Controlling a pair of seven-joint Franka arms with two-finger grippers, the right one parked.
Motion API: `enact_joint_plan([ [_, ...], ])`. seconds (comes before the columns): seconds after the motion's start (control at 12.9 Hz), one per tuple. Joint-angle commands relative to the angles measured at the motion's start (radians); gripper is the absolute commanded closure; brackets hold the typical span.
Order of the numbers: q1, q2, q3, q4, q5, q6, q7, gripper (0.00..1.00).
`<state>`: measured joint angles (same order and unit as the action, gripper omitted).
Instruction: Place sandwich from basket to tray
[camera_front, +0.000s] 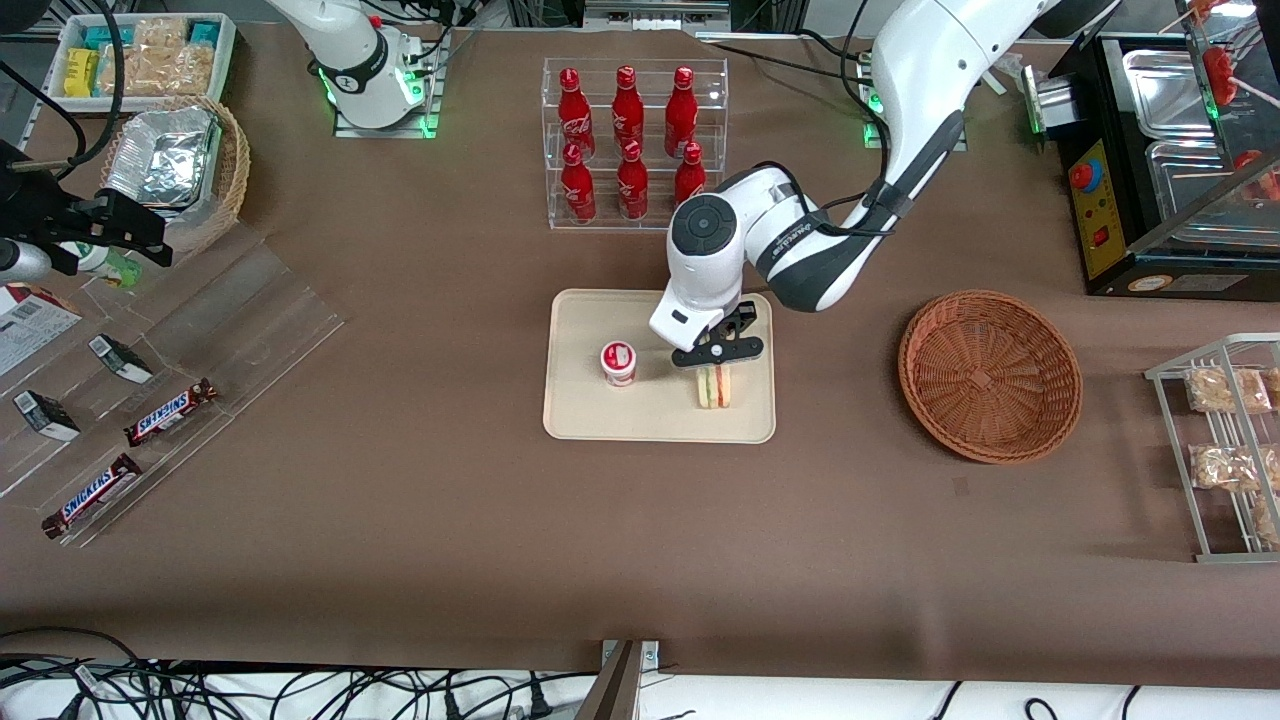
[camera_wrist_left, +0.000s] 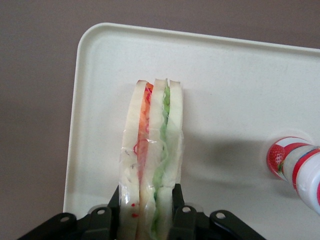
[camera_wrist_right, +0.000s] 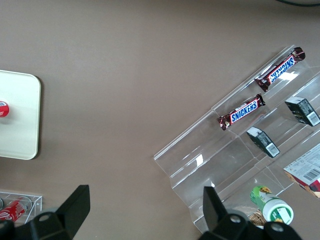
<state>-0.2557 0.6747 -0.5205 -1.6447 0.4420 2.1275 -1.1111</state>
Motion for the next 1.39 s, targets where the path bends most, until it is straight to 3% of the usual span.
enact_joint_plan([
  [0.0,-0.017,0.013,0.008,0.025,0.032,-0.014,-0.019,0.6],
  [0.23,-0.017,0.019,0.011,0.025,0.032,-0.014,-0.019,0.6],
  [0.31,-0.02,0.019,0.013,0.025,0.032,-0.012,-0.019,0.57],
  [0.39,-0.022,0.019,0.013,0.026,0.032,-0.014,-0.019,0.44],
  [0.46,-0.022,0.019,0.013,0.026,0.032,-0.012,-0.019,0.4],
  [0.77,-0.02,0.019,0.013,0.025,0.032,-0.014,-0.019,0.31],
  [1.01,-0.007,0.003,0.01,0.028,0.03,-0.021,-0.016,0.0],
  [1.32,0.058,-0.069,0.001,0.036,0.012,-0.093,-0.01,0.0],
])
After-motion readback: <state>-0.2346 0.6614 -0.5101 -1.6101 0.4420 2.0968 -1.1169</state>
